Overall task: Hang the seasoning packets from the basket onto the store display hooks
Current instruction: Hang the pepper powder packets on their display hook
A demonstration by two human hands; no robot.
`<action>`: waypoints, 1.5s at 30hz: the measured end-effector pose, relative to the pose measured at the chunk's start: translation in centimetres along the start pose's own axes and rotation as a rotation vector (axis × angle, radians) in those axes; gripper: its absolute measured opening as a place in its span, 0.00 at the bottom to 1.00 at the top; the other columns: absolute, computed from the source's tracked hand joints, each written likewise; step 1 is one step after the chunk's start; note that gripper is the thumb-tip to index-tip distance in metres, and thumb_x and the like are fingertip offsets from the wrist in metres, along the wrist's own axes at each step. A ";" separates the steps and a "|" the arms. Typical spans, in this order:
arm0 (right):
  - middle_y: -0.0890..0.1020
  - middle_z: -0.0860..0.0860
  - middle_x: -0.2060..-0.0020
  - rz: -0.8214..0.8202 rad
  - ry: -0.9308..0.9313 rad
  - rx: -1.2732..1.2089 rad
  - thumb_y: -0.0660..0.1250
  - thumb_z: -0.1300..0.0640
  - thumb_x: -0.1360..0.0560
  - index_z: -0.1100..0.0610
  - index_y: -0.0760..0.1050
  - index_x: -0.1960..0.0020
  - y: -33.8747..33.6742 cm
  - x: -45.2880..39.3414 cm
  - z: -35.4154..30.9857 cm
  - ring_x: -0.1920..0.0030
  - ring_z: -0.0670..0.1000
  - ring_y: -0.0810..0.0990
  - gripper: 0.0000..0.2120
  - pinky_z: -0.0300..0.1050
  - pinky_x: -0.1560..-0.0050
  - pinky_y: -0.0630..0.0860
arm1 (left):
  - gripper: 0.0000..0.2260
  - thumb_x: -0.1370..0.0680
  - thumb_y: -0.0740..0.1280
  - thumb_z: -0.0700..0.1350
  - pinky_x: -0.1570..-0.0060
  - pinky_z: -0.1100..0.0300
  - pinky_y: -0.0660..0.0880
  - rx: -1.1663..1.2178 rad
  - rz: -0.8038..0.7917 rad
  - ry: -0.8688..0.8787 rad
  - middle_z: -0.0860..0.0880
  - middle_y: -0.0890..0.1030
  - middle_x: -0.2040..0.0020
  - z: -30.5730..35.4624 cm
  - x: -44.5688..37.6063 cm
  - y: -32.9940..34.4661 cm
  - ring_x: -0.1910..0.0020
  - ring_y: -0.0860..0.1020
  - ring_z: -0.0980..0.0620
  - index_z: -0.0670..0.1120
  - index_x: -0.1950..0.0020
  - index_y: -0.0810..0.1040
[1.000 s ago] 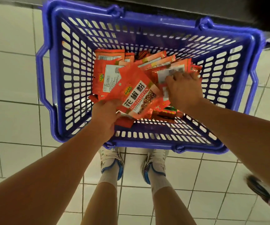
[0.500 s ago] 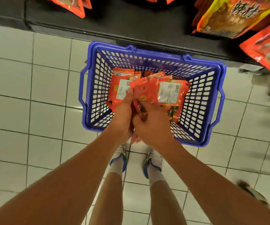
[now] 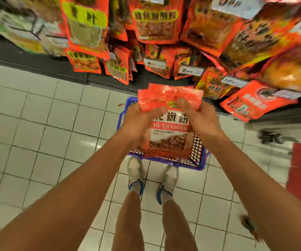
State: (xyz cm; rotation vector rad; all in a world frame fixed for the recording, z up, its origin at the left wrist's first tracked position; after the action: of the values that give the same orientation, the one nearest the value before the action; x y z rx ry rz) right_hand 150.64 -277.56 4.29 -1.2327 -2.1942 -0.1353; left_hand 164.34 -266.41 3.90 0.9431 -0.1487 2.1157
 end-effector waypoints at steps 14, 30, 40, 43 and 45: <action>0.85 0.47 0.70 0.160 -0.543 -0.269 0.74 0.62 0.27 0.49 0.84 0.66 -8.6 16.4 -38.5 0.69 0.49 0.84 0.12 0.45 0.68 0.80 | 0.03 0.21 0.70 0.41 0.60 0.53 0.82 -0.102 -0.085 0.543 0.46 0.87 0.56 38.9 19.0 1.3 0.58 0.86 0.47 0.46 0.52 0.84; 0.84 0.38 0.69 0.605 -1.036 -0.265 0.73 0.52 0.24 0.35 0.83 0.64 -15.4 27.4 -63.8 0.63 0.45 0.81 0.14 0.52 0.55 0.80 | 0.06 0.23 0.73 0.45 0.64 0.52 0.81 -0.079 -0.144 1.007 0.46 0.87 0.60 62.8 33.0 5.6 0.62 0.86 0.46 0.52 0.60 0.86; 0.80 0.41 0.76 0.702 -1.083 -0.234 0.73 0.49 0.28 0.50 0.79 0.70 -18.9 27.7 -70.8 0.72 0.43 0.78 0.13 0.48 0.63 0.78 | 0.03 0.22 0.72 0.45 0.64 0.49 0.84 0.061 -0.192 1.004 0.45 0.87 0.61 64.8 34.0 12.6 0.63 0.86 0.46 0.48 0.55 0.82; 0.73 0.42 0.80 0.767 -1.070 -0.106 0.71 0.49 0.30 0.54 0.70 0.75 -19.0 27.5 -71.7 0.77 0.42 0.67 0.19 0.43 0.72 0.67 | 0.02 0.21 0.71 0.45 0.59 0.47 0.84 0.045 -0.197 1.033 0.43 0.87 0.56 65.2 34.6 13.9 0.59 0.86 0.44 0.47 0.52 0.82; 0.72 0.43 0.80 0.774 -1.062 -0.072 0.71 0.50 0.29 0.54 0.68 0.75 -18.9 27.1 -71.7 0.76 0.44 0.68 0.21 0.44 0.72 0.64 | 0.03 0.21 0.71 0.45 0.59 0.48 0.84 0.017 -0.208 1.054 0.43 0.87 0.56 65.4 34.9 14.4 0.59 0.86 0.44 0.46 0.50 0.82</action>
State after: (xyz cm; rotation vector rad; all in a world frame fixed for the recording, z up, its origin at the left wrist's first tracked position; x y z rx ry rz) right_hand 158.12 -294.58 81.05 -2.4712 -2.2434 0.9564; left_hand 177.70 -280.25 76.88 -0.2231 0.4782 2.1393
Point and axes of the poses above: each hand's wrist, its own x-axis away from the middle knuckle, its own y-axis out of the palm, z = x × y, the point moved 4 cm from there along -x, towards the middle knuckle
